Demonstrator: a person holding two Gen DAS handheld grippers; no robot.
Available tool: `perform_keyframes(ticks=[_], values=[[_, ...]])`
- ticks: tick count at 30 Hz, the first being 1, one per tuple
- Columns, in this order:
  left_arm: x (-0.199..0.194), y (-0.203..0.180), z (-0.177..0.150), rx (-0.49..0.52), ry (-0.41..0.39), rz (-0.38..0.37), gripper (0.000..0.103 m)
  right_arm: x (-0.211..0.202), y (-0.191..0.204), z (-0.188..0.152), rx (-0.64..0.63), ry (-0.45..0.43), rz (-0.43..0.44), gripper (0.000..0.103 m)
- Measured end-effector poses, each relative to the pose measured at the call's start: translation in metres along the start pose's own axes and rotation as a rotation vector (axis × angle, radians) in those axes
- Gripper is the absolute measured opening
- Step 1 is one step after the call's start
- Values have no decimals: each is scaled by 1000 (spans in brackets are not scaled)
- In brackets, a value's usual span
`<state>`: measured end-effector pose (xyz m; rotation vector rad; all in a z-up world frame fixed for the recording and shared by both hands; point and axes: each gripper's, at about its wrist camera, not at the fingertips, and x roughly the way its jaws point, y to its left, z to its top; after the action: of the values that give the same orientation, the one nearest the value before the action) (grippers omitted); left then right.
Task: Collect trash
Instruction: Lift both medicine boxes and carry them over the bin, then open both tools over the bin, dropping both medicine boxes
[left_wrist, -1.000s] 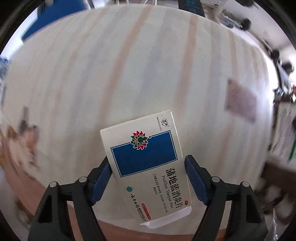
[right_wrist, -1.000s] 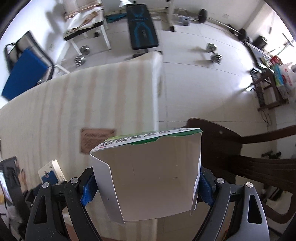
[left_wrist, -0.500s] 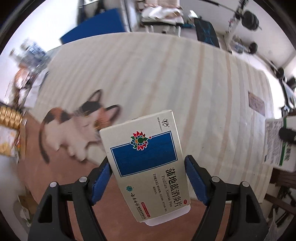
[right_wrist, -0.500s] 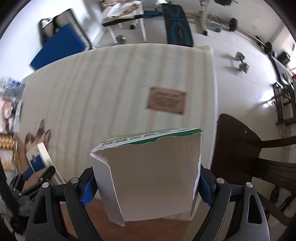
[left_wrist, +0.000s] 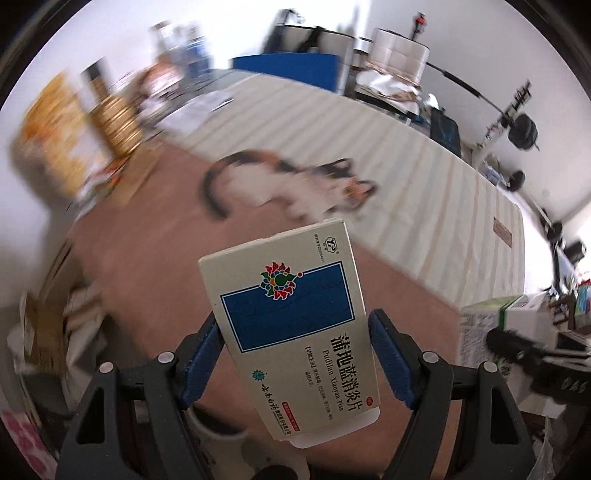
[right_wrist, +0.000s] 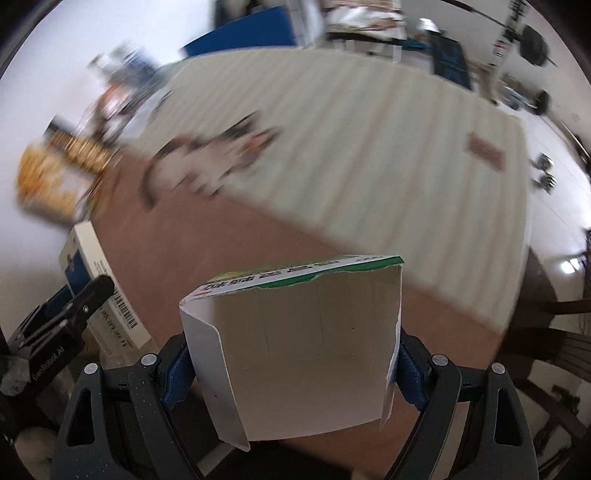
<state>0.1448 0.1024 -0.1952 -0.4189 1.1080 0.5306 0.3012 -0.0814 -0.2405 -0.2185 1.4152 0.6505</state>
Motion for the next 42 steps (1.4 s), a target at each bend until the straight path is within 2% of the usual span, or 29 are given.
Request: perform_keyframes(ticks=[4, 9, 11, 16, 20, 22, 23, 24, 25, 28, 29, 32, 34, 37, 42], values=[[-23, 80, -66, -85, 40, 8, 76, 24, 75, -72, -55, 53, 69, 89], [2, 163, -146, -205, 174, 28, 76, 89, 152, -157, -122, 184, 108, 89], [30, 197, -181, -275, 243, 23, 76, 132, 175, -187, -148, 247, 98, 89], [123, 259, -254, -434, 372, 15, 76, 242, 204, -237, -199, 322, 48, 89], [218, 297, -306, -553, 454, -43, 78, 339, 211, -262, -235, 349, 14, 90], [258, 309, -324, -589, 469, -63, 79, 380, 203, -261, -237, 362, 11, 91], [272, 313, -331, -596, 465, -62, 82, 410, 201, -265, -235, 376, 15, 91], [284, 316, -336, -602, 464, -64, 95, 429, 199, -268, -229, 389, 20, 91], [301, 319, -344, -613, 471, -65, 102, 452, 198, -271, -224, 406, 28, 92], [328, 326, -358, -636, 471, -46, 102, 496, 202, -277, -245, 421, 43, 96], [332, 326, -360, -635, 467, -36, 102, 507, 202, -278, -258, 417, 48, 103], [335, 326, -370, -594, 459, 45, 102, 522, 205, -283, -314, 391, 14, 103], [327, 324, -374, -558, 445, 138, 102, 520, 207, -286, -352, 371, -20, 103], [309, 320, -381, -530, 430, 229, 102, 507, 210, -289, -393, 356, -81, 103], [262, 311, -383, -552, 428, 255, 102, 458, 215, -288, -453, 327, -161, 103]])
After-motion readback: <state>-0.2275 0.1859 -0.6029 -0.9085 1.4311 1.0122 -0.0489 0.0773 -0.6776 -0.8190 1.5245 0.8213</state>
